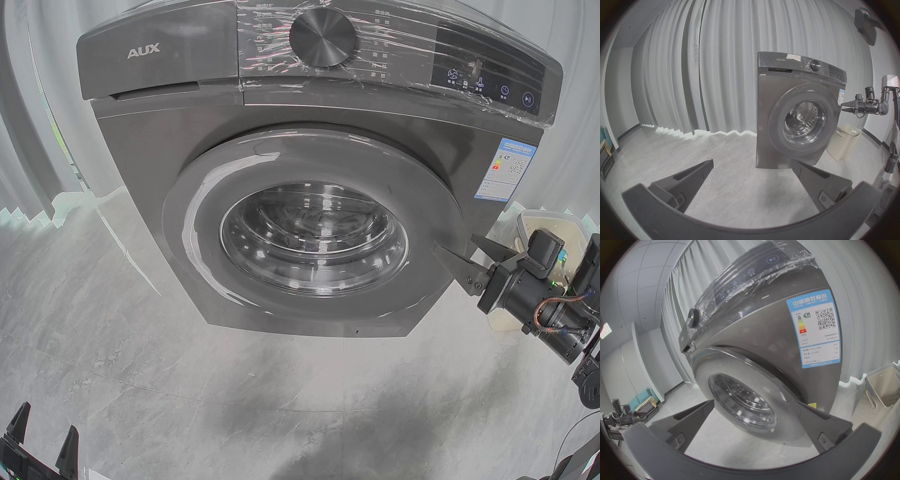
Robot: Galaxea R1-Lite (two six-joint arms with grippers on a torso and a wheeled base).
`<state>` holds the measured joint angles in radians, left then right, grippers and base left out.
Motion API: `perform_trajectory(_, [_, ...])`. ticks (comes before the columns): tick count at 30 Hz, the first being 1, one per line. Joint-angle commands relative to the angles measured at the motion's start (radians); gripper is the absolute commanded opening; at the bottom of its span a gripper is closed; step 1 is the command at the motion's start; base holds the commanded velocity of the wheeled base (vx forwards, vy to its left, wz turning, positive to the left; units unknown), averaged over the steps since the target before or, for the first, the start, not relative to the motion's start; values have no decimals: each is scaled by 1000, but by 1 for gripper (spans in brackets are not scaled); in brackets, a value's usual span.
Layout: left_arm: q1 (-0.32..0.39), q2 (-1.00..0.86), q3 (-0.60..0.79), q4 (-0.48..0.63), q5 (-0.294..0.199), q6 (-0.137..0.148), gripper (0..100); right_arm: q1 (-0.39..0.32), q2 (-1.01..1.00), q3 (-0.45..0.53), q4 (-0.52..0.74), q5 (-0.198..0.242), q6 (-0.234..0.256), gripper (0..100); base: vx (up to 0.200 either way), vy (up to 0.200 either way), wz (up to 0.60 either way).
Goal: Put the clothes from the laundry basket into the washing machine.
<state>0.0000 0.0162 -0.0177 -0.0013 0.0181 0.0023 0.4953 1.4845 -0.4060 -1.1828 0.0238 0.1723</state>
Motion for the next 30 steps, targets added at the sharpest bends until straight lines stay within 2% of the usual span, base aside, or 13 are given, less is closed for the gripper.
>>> perform_trajectory(1, [0,-15,18,0,0,1,100,20,10,50,-3,-8,-11,100,0,0,0])
perform_trajectory(5, [0,-15,18,0,0,1,100,86,-10,110,-9,-36,-37,100,0,0,0])
perform_trajectory(6, [0,-15,18,0,0,1,100,86,-10,110,-9,-36,-37,100,0,0,0])
perform_trajectory(7, [0,-15,18,0,0,1,100,144,-21,122,-21,-31,-33,100,0,0,0])
perform_trajectory(10, [0,-15,18,0,0,1,100,187,-20,110,-37,-31,-22,100,0,0,0])
perform_trajectory(12, [0,-15,18,0,0,1,100,186,-7,102,-51,-31,-22,100,0,0,0])
perform_trajectory(18, [0,-13,18,0,-1,1,100,173,92,50,-132,-31,-25,100,200,0,0])
perform_trajectory(21, [0,-13,18,0,-1,1,100,141,151,16,-227,-33,-33,100,200,0,0])
perform_trajectory(25, [0,-13,18,0,-1,1,100,100,186,-42,-259,-36,-37,100,0,0,0])
perform_trajectory(30, [0,-13,18,0,-1,1,100,65,174,-60,-261,-36,-42,100,0,0,0])
